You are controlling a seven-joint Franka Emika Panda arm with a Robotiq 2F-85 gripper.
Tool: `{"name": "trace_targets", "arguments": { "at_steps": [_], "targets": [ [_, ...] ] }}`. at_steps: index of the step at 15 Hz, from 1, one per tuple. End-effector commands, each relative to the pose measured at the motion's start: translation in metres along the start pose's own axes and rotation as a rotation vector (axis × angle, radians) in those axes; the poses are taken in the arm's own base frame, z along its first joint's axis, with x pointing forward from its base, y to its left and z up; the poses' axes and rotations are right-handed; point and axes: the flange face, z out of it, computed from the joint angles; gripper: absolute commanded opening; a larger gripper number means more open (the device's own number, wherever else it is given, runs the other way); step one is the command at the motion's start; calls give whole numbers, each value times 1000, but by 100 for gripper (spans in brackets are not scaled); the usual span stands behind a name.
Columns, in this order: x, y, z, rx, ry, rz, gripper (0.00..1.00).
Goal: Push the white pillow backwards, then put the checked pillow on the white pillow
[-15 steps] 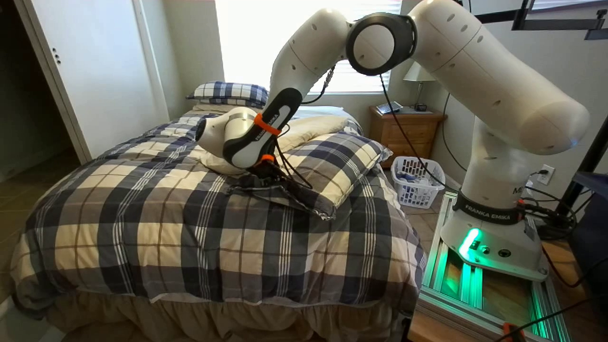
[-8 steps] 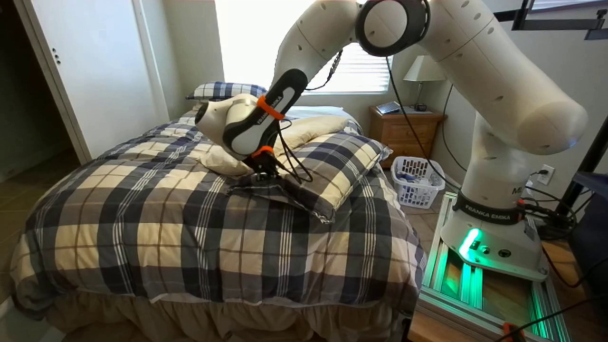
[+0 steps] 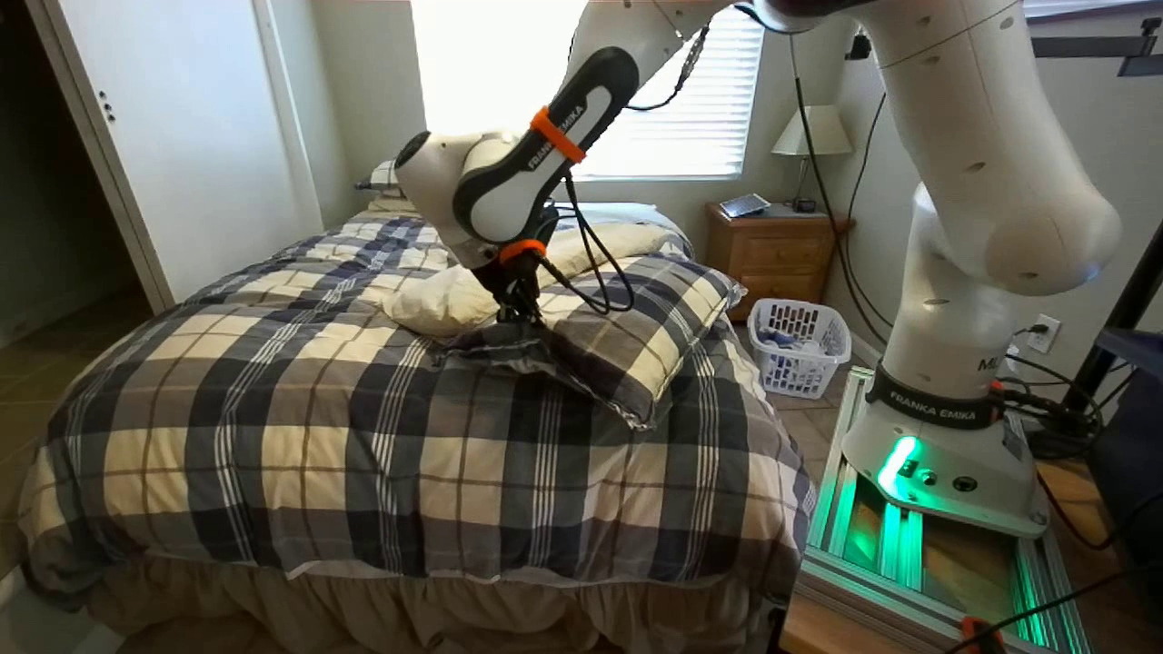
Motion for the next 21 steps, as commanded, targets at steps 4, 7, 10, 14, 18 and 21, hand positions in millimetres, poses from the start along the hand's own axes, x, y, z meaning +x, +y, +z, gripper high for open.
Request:
{"name": "trace_targets", "arguments": {
  "at_steps": [4, 7, 10, 14, 18, 21],
  "targets": [
    [-78, -28, -61, 160, 73, -85, 0],
    [-100, -28, -91, 151, 153, -87, 0],
    [-121, -21, -122, 126, 210, -67, 0],
    [-152, -5, -155, 99, 289, 50, 0],
    [-175, -1, -178, 66, 353, 148, 0],
    [-187, -9, -192, 38, 390, 238, 0]
  ]
}}
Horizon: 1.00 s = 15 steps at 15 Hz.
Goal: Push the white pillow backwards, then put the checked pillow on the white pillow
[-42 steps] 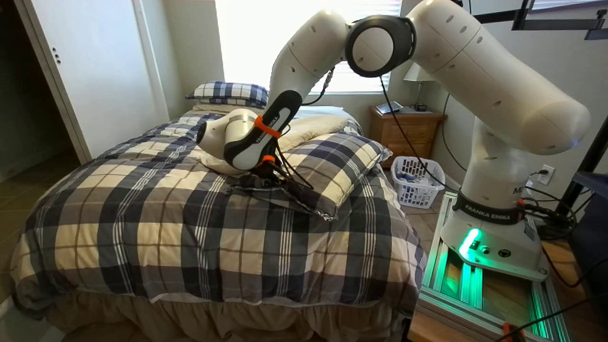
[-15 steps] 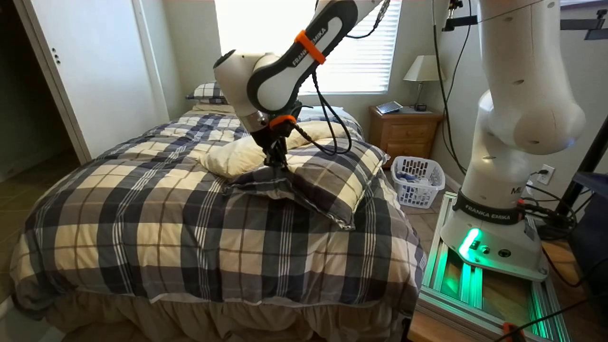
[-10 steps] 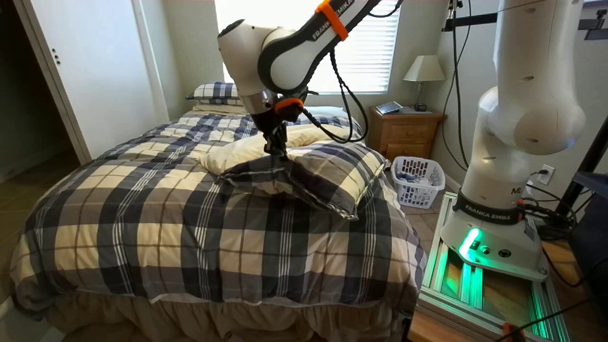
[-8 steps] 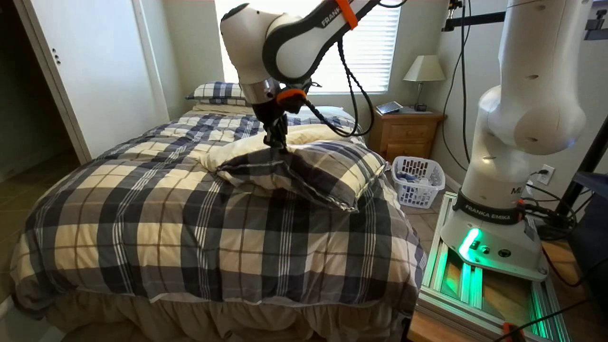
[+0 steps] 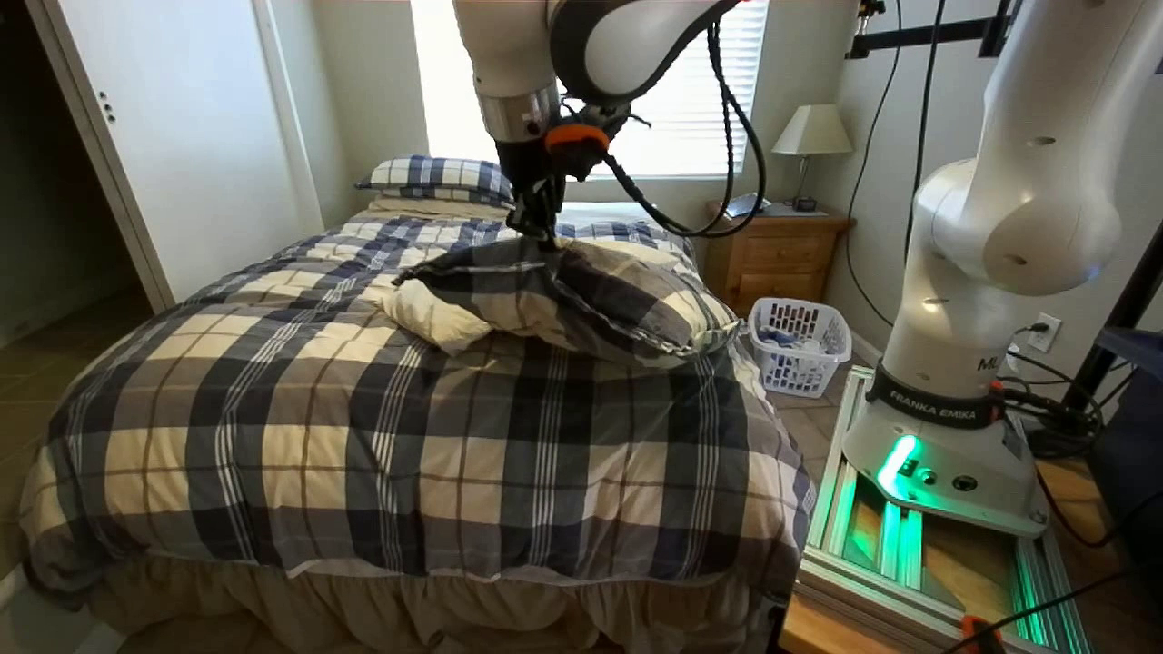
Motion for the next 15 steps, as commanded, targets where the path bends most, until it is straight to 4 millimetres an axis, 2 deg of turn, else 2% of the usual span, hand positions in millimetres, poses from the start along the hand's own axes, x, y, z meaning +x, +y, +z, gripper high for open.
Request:
{"name": "trace_targets", "arguments": {
  "at_steps": [1, 6, 8, 9, 15],
  "targets": [
    [-17, -9, -36, -50, 69, 144, 0],
    [-32, 0, -33, -136, -6, 406, 0],
    [-29, 8, -24, -196, -24, 479, 0],
    [-26, -3, -12, -144, -45, 403, 2],
    [-27, 1, -10, -170, -49, 455, 0]
  ]
}}
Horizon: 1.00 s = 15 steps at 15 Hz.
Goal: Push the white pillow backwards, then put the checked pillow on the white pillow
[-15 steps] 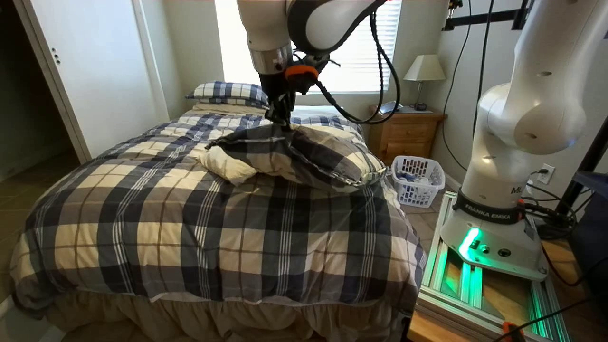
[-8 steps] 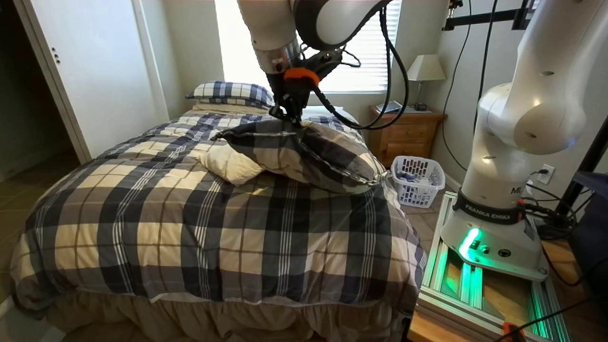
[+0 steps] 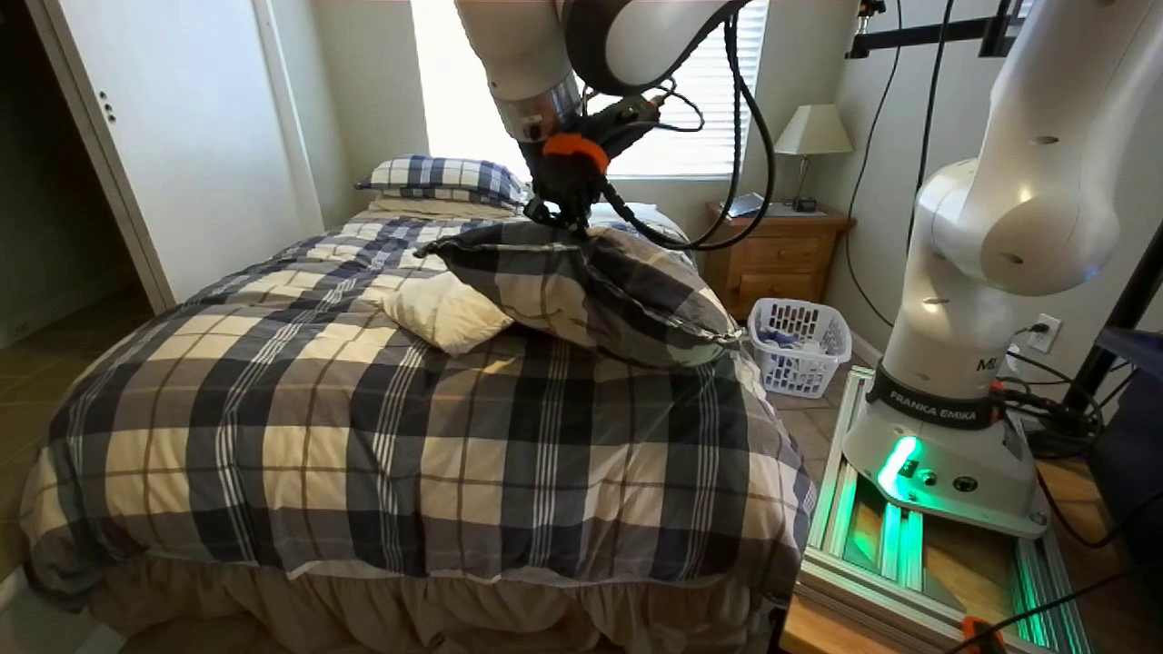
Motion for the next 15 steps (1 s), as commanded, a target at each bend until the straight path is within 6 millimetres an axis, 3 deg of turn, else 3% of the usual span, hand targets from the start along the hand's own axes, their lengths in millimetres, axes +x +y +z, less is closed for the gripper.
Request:
{"name": "trace_targets", "arguments": {
  "at_steps": [1, 5, 10, 15],
  "targets": [
    [2, 4, -5, -17, 11, 31, 0],
    [-20, 43, -58, -127, 50, 232, 0],
    [-47, 90, -107, -258, 77, 452, 0],
    [-47, 144, -122, -336, 138, 665, 0]
  ]
}}
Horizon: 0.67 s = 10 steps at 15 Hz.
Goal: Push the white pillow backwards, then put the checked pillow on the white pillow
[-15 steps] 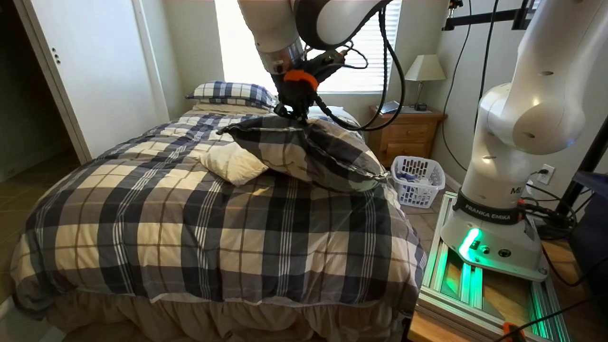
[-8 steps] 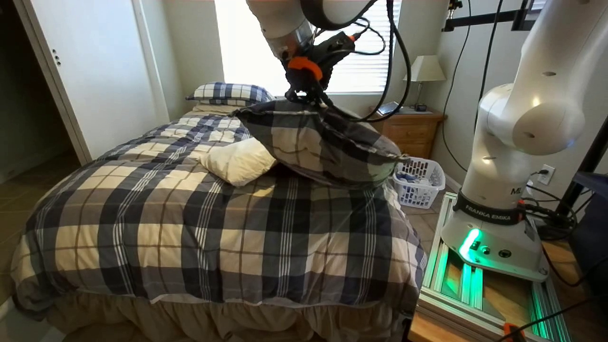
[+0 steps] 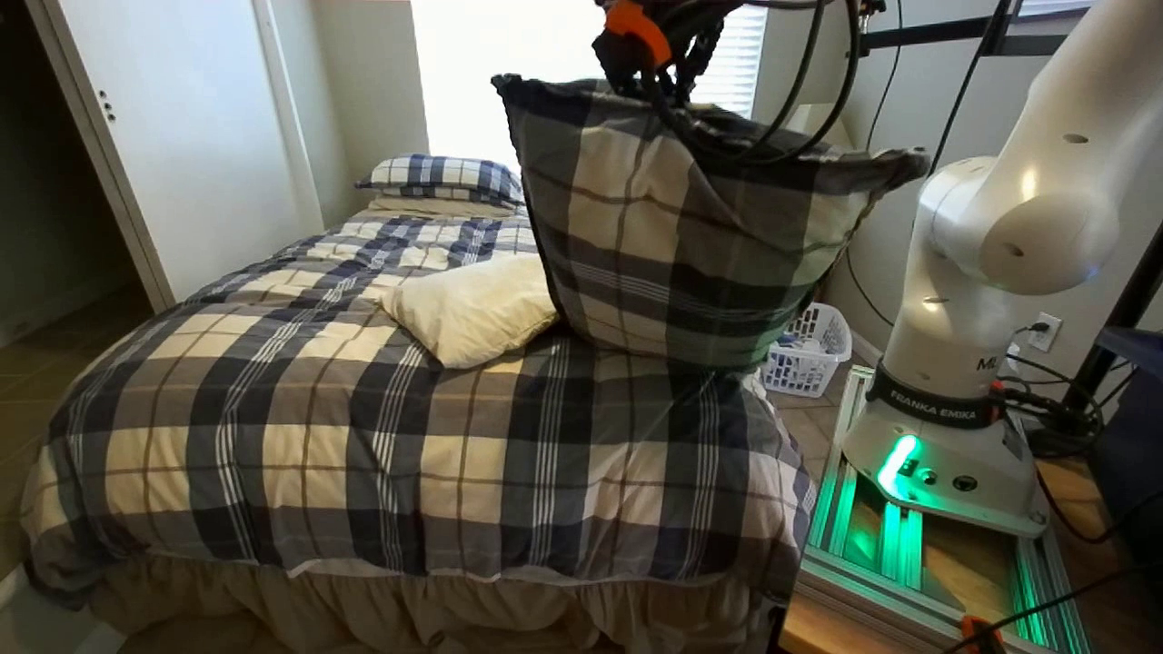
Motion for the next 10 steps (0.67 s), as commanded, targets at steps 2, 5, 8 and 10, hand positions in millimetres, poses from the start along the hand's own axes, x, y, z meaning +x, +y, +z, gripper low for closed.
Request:
{"name": "trace_targets", "arguments": {
  "at_steps": [2, 5, 8, 10],
  "targets": [
    [37, 47, -2, -31, 66, 226, 0],
    [57, 65, 10, -61, 68, 359, 0],
    [79, 82, 28, -113, 85, 475, 0],
    [73, 62, 30, -103, 32, 407, 2]
  ]
}}
